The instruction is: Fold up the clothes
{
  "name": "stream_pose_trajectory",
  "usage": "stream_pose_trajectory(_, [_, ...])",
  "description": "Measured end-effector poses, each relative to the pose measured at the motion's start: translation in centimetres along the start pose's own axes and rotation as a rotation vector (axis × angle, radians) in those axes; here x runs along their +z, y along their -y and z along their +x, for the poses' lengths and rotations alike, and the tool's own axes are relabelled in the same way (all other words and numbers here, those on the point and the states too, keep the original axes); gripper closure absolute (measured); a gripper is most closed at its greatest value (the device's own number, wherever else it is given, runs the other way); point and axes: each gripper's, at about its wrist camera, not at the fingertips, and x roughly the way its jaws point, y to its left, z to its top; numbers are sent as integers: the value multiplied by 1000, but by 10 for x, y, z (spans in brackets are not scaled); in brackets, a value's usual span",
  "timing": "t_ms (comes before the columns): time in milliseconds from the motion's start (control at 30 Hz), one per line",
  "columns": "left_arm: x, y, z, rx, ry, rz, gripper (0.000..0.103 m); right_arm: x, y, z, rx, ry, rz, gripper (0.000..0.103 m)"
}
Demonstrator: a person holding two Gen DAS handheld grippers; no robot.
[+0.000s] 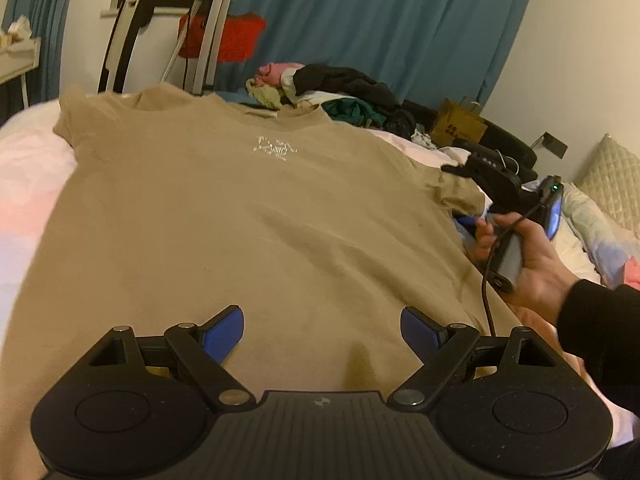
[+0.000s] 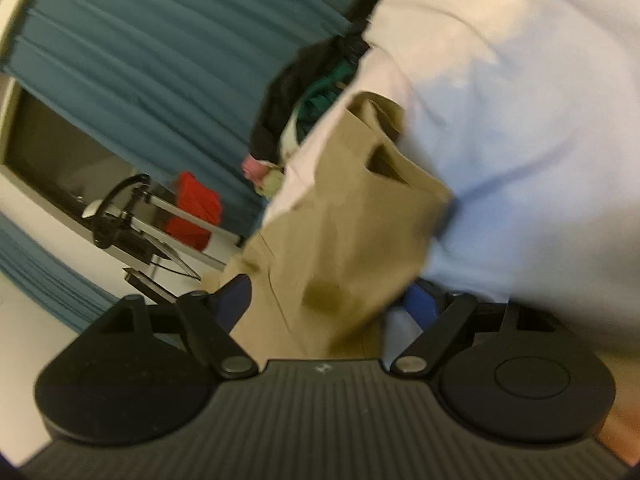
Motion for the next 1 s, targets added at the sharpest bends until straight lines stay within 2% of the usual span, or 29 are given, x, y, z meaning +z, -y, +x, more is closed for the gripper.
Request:
stream_pose_trajectory(100, [0,-1,11,-1,-16,-20,16,6,-9,22,-31,37,-61,19])
stream_pose_trajectory(200, [1,-2,21,5,-19,-24,16,12,-17,44,-62,74,-122,30])
stream_pose_trajectory(300, [4,-3,31,4,-24,-30,16,21,-25,66,-113,101,-163,55])
stream_pose_trajectory(367, [6,-1,34,9,-19,-23,16,31,-28,76,-171,102,-153,94])
stream_pose_trajectory(400, [6,-1,35,11,-18,-21,16,37,-29,78,-196,104,-154,97])
stream_pose_trajectory(500, [12,-1,30,14,0,-21,16,51,-47,73,-209,134,-227,99])
stream_pose_trajectory(633, [23,-5,12,34,42,-10,16,61,-94,60,-219,164,-387,99])
stream_pose_trajectory(900, [46,-35,-46,79,110,-18,15,-7,-237,65,-304,234,-804,99])
stream_pose_trajectory(1000, [52,-51,-66,121,140,6,14,-41,-286,73,-329,246,-959,99])
